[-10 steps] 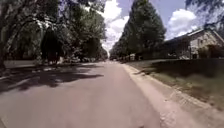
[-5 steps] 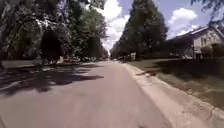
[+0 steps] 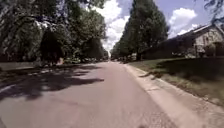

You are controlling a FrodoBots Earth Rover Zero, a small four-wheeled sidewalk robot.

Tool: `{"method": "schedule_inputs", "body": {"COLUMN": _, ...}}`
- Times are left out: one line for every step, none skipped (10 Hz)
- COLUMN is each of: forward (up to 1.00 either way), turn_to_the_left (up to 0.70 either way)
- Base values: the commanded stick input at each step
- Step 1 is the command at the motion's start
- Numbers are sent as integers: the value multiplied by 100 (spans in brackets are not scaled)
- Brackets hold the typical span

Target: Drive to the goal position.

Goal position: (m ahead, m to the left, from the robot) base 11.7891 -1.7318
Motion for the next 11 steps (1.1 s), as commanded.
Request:
{"method": "schedule_inputs", "body": {"forward": 70, "turn_to_the_left": 0}}
{"method": "schedule_inputs", "body": {"forward": 70, "turn_to_the_left": 0}}
{"method": "schedule_inputs", "body": {"forward": 70, "turn_to_the_left": 0}}
{"method": "schedule_inputs", "body": {"forward": 70, "turn_to_the_left": 0}}
{"method": "schedule_inputs", "body": {"forward": 70, "turn_to_the_left": 0}}
{"method": "schedule_inputs", "body": {"forward": 70, "turn_to_the_left": 0}}
{"method": "schedule_inputs", "body": {"forward": 70, "turn_to_the_left": 0}}
{"method": "schedule_inputs", "body": {"forward": 70, "turn_to_the_left": 0}}
{"method": "schedule_inputs", "body": {"forward": 70, "turn_to_the_left": 0}}
{"method": "schedule_inputs", "body": {"forward": 70, "turn_to_the_left": 0}}
{"method": "schedule_inputs", "body": {"forward": 70, "turn_to_the_left": 0}}
